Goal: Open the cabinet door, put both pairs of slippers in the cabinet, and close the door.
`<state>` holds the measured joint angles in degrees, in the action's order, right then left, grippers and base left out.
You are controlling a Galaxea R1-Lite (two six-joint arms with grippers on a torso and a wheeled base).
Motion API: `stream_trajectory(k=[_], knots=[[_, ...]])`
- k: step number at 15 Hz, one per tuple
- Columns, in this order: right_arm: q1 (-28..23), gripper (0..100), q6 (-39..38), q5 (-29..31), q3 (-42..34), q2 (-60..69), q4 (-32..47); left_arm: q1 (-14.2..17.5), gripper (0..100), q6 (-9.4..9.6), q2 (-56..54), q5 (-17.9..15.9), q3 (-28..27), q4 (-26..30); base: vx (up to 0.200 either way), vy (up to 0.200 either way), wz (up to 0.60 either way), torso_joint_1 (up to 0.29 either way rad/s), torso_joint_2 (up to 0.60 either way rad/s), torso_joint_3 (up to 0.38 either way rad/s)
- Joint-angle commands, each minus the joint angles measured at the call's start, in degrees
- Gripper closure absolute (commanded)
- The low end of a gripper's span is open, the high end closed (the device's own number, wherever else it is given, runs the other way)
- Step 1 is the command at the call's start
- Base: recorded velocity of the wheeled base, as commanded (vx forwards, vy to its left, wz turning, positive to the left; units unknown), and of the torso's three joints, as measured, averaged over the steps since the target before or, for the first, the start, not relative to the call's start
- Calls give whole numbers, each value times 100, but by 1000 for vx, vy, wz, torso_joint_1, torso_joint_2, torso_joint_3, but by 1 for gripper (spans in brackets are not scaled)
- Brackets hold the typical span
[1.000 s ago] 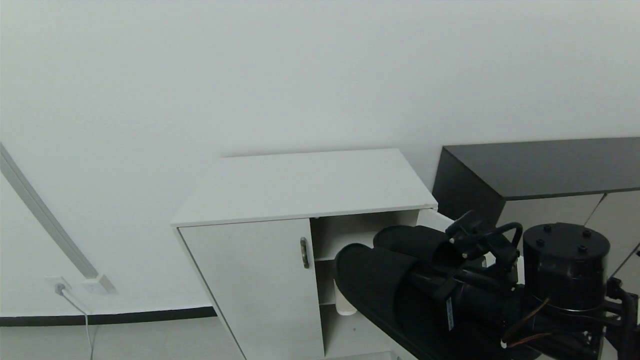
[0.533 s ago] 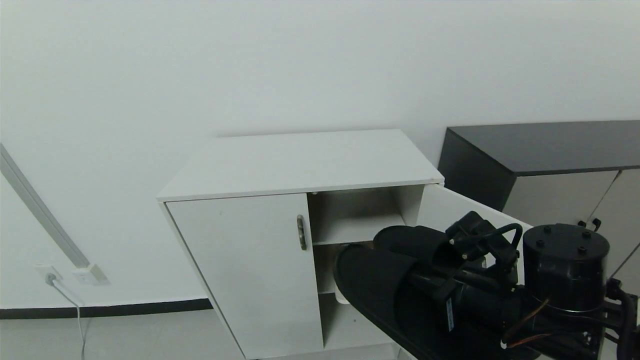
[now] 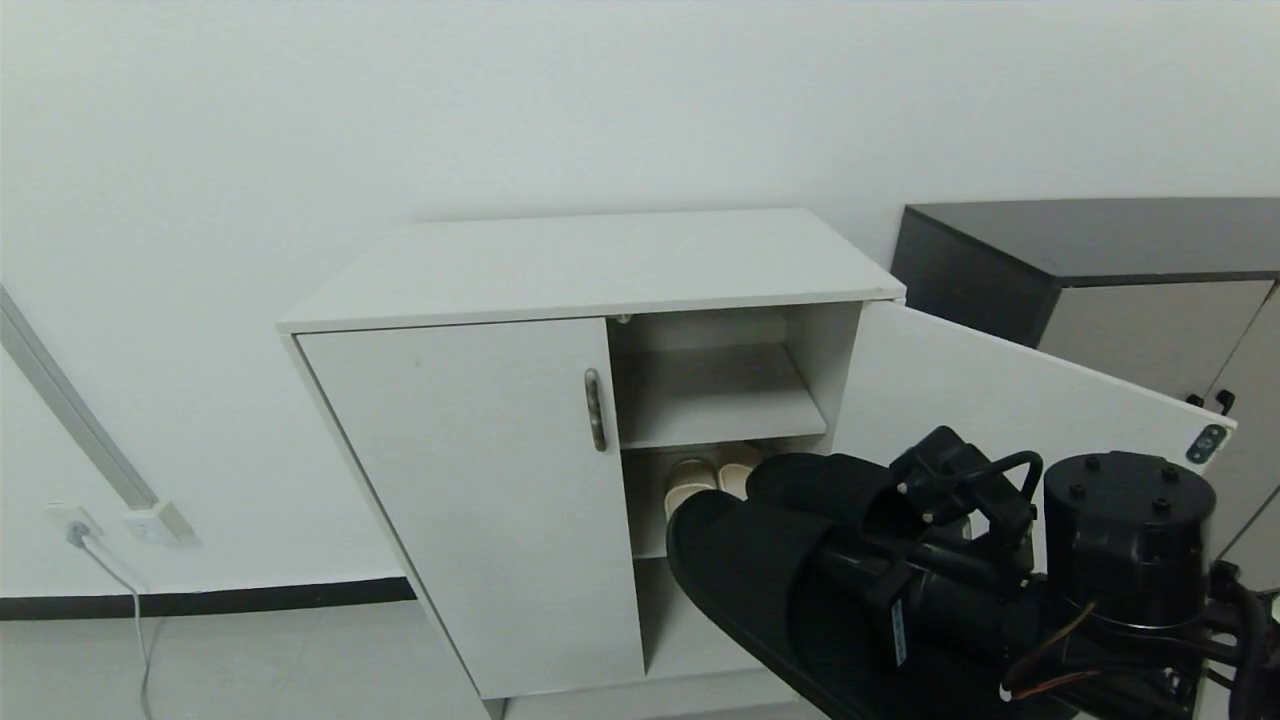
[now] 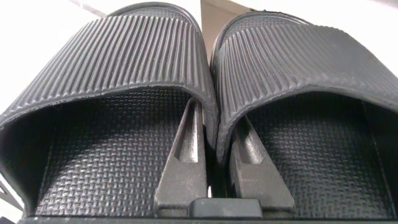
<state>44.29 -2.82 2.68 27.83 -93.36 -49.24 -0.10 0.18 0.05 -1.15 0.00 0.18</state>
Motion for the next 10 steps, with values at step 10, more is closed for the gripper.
stream_trajectory(k=[10], knots=[[1, 100, 79, 4, -94, -157, -200, 1, 100, -1, 4, 0, 0, -1, 0, 0, 0, -101, 456, 355]])
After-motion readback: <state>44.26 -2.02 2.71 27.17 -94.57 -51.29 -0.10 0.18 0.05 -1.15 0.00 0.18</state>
